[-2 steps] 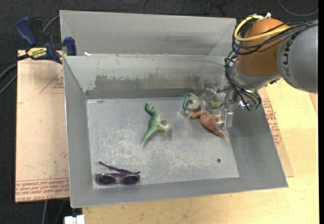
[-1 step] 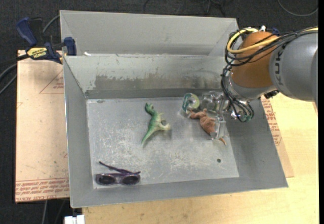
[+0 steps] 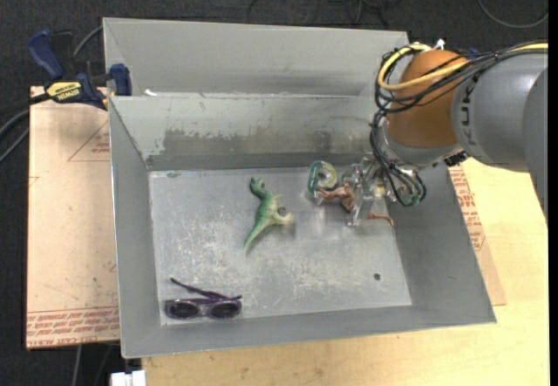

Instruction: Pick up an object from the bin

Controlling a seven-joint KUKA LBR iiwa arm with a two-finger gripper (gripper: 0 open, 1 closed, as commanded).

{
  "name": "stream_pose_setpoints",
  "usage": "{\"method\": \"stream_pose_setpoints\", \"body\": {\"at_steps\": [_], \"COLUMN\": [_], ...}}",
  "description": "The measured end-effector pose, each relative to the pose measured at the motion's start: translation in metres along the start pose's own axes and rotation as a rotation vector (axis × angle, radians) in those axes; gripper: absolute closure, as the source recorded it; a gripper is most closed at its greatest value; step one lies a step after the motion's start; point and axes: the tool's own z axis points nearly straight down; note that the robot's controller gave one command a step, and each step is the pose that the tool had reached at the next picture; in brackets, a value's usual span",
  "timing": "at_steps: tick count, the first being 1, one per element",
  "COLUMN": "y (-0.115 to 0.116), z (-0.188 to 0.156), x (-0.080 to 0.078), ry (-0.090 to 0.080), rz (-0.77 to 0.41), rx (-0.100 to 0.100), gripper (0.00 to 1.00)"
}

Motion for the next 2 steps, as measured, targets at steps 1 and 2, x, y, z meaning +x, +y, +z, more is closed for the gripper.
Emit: {"method": "stream_pose_setpoints", "body": {"at_steps": [1,2], "y": [0.000,0.034], "z": [0.000,-0.050], "x": [0.000,-0.004], "ry": [0.000,-0.007], "rz": [0.000,-0.074], "rx": [0.000,-0.001], "gripper": [1.00,1.00]}}
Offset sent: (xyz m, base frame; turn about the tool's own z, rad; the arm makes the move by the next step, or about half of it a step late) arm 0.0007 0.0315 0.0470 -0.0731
